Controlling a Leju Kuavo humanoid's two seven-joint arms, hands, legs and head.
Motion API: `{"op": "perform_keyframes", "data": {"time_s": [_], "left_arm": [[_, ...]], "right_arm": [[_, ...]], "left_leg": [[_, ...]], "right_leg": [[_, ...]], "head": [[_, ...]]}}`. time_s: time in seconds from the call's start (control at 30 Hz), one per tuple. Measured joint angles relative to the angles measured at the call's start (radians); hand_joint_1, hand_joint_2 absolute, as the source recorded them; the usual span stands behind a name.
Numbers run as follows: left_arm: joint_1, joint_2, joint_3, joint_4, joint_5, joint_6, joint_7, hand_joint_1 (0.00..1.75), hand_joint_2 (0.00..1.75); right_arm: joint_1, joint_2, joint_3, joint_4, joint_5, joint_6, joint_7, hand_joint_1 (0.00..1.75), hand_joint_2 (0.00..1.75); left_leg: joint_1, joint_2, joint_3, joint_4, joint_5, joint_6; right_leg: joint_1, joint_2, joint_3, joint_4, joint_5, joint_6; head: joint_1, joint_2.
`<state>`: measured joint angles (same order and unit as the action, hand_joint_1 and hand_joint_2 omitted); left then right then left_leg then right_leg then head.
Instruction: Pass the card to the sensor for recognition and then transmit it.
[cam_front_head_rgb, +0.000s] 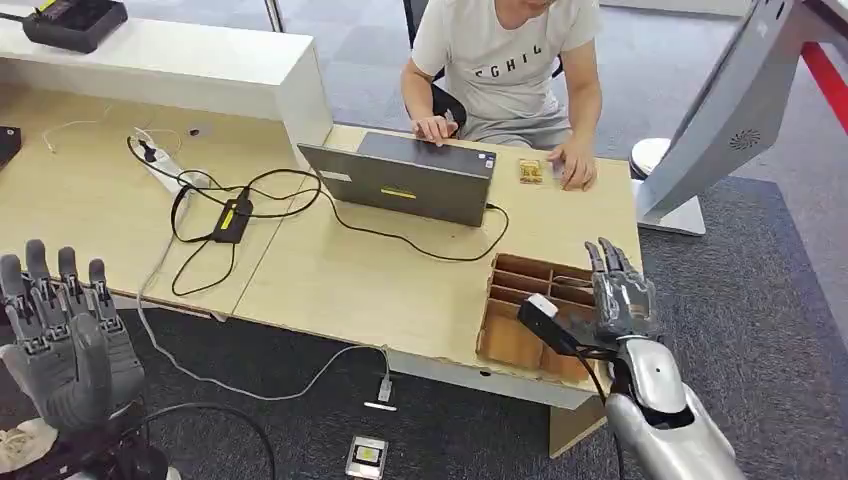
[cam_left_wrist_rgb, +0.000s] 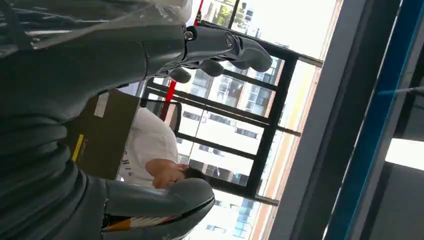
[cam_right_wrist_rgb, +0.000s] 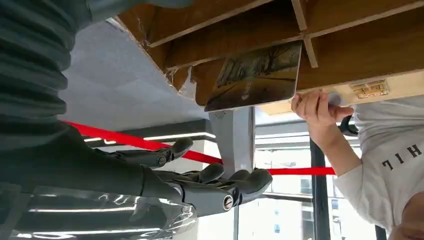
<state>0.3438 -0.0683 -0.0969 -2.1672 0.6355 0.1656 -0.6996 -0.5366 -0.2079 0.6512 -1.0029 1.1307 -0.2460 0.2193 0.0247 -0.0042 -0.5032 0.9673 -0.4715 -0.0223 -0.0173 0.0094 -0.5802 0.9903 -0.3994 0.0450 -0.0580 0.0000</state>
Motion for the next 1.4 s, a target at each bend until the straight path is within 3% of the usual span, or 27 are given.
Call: {"op": "perform_keyframes", "data": {"time_s": [0.03,0.17,0.2,0.23,0.27,0.3,0.33,0.77,1.0,1.07,1.4], "left_arm": [[0.0,0.0,0.0,0.0,-0.001,0.0,0.0,0.0,1.75],[0.001,0.0,0.0,0.0,-0.004,0.001,0.0,0.0,1.75],[0.001,0.0,0.0,0.0,-0.005,0.001,0.0,0.0,1.75],[0.001,0.0,0.0,0.0,-0.005,0.001,0.0,0.0,1.75],[0.001,0.0,0.0,0.0,-0.005,0.001,0.0,0.0,1.75],[0.001,0.0,0.0,0.0,-0.005,0.001,0.0,0.0,1.75],[0.001,0.0,0.0,0.0,-0.005,0.001,0.0,0.0,1.75],[0.006,-0.009,0.0,0.0,-0.015,-0.002,0.0,0.0,1.75],[0.013,-0.022,0.004,0.0,-0.023,-0.007,0.0,0.0,1.75],[0.019,-0.027,0.008,0.0,-0.024,-0.008,0.0,0.0,1.75],[0.024,-0.044,0.025,-0.002,-0.025,-0.007,0.0,0.0,1.75]], "right_arm": [[0.0,0.001,0.0,0.0,0.0,0.0,-0.002,0.44,1.75],[0.0,0.006,0.0,0.001,0.0,0.0,-0.004,0.49,1.75],[0.001,0.007,0.0,0.001,0.001,0.0,-0.006,0.63,1.75],[0.0,0.009,0.0,0.001,0.002,0.0,-0.009,1.03,1.75],[0.0,0.01,0.0,0.001,0.002,0.001,-0.009,1.03,1.75],[0.0,0.013,0.0,0.001,0.002,0.001,-0.01,1.45,1.75],[0.0,0.015,0.0,0.001,0.003,0.003,-0.011,1.48,1.75],[-0.029,0.059,0.008,0.0,0.024,0.044,-0.044,1.47,1.75],[-0.032,0.077,0.021,0.023,0.026,0.034,-0.046,1.57,1.75],[-0.033,0.082,0.021,0.036,0.021,0.026,-0.048,1.75,1.75],[-0.062,0.1,0.023,0.1,0.009,-0.011,-0.062,1.75,1.75]], "left_leg": [[0.0,0.0,0.0,0.0,0.0,0.0],[0.0,0.0,0.0,0.0,0.0,0.0],[0.0,0.0,0.0,0.0,0.0,0.0],[0.0,0.0,0.0,0.0,0.0,0.0],[0.0,0.0,0.0,0.0,0.0,0.0],[0.0,0.0,0.0,0.0,0.0,0.0],[0.0,0.0,0.0,0.0,0.0,0.0],[0.0,0.0,0.0,0.0,0.0,0.0],[0.0,0.0,0.0,0.0,0.0,0.0],[0.0,0.0,0.0,0.0,0.0,0.0],[0.0,0.0,0.0,0.0,0.0,0.0]], "right_leg": [[0.0,0.0,0.0,0.0,0.0,0.0],[0.0,0.0,0.0,0.0,0.0,0.0],[0.0,0.0,0.0,0.0,0.0,0.0],[0.0,0.0,0.0,0.0,0.0,0.0],[0.0,0.0,0.0,0.0,0.0,0.0],[0.0,0.0,0.0,0.0,0.0,0.0],[0.0,0.0,0.0,0.0,0.0,0.0],[0.0,0.0,0.0,0.0,0.0,0.0],[0.0,0.0,0.0,0.0,0.0,0.0],[0.0,0.0,0.0,0.0,0.0,0.0],[0.0,0.0,0.001,0.0,0.0,0.0]], "head": [[0.0,0.0],[0.0,0.0],[0.0,0.0],[0.0,0.0],[0.0,0.0],[0.0,0.0],[0.0,0.0],[0.0,0.0],[0.0,0.0],[0.0,0.0],[0.0,0.0]]}}
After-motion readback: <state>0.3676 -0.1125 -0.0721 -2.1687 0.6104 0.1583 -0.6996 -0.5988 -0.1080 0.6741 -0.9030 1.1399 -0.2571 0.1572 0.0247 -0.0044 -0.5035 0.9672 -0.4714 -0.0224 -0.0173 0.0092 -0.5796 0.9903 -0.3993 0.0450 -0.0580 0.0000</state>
